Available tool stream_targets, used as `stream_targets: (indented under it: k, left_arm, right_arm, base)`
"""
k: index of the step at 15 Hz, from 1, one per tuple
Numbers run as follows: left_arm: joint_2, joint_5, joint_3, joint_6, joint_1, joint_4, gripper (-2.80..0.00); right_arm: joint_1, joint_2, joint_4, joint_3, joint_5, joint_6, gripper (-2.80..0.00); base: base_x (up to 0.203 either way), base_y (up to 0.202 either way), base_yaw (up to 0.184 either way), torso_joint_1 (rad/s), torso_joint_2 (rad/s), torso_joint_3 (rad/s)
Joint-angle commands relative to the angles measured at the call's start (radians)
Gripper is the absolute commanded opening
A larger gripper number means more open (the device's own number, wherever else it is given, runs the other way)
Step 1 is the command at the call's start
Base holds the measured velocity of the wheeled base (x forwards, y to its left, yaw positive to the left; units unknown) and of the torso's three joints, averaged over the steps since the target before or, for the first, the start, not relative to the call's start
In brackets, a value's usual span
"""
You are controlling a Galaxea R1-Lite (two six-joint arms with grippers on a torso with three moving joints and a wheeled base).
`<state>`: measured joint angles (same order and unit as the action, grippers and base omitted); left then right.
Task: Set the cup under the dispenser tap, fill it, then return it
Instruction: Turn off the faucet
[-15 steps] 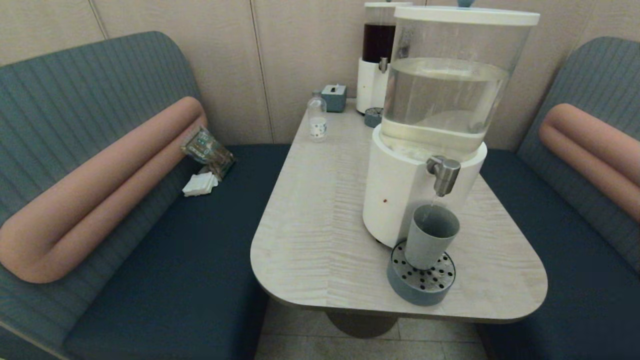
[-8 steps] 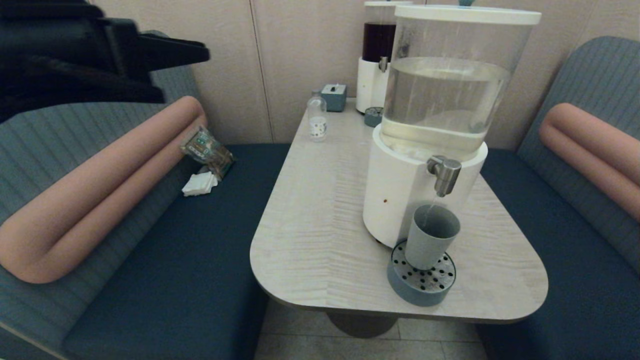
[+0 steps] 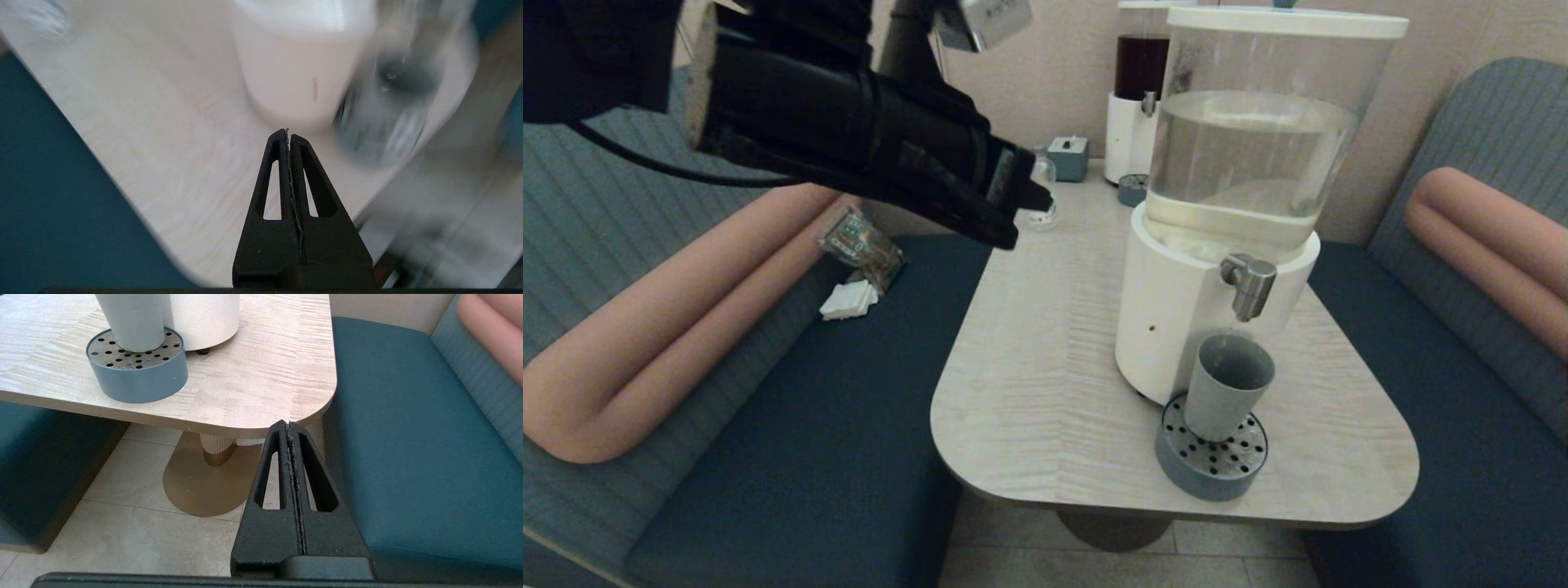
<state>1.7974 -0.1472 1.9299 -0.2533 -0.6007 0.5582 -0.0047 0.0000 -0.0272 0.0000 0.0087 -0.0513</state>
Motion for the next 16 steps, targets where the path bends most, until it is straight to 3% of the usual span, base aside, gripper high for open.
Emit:
stream_targets:
  k: [1, 2, 5, 8, 13, 16]
  left_arm:
    - [0.079, 0.074, 0.015, -0.119, -0.076, 0.073, -2.80]
    - [0.088, 0.117, 0.010, -0.136, -0.110, 0.081, -2.80]
    - [0.115, 0.137, 0.003, -0.152, -0.219, 0.057, -2.80]
    - [0.175, 0.139, 0.003, -0.147, -0.309, -0.092, -2.80]
    - [0.236, 0.142, 0.003, -0.147, -0.329, -0.229, -2.80]
    - [0.244, 0.146, 0.004, -0.153, -0.327, -0.241, -2.80]
  right_arm:
    - [0.000, 0.002, 0.000, 0.013, 0.001, -0.001, -2.80]
    - [0.000, 0.002, 0.000, 0.013, 0.001, -0.001, -2.80]
    - [0.000, 0.002, 0.000, 0.013, 0.001, -0.001, -2.80]
    - [0.000, 0.002, 0.000, 0.014, 0.001, -0.001, -2.80]
    - [0.000, 0.002, 0.000, 0.014, 0.001, -0.001, -2.80]
    - [0.000, 0.002, 0.000, 0.013, 0.001, -0.001, -2.80]
  base:
    - [0.000, 0.000, 0.000, 0.000, 0.00, 0.000]
    - [0.000, 0.000, 0.000, 0.000, 0.00, 0.000]
    - [0.000, 0.000, 0.000, 0.000, 0.00, 0.000]
    - [0.000, 0.000, 0.000, 0.000, 0.00, 0.000]
    - [0.000, 0.000, 0.000, 0.000, 0.00, 0.000]
    - [0.000, 0.000, 0.000, 0.000, 0.00, 0.000]
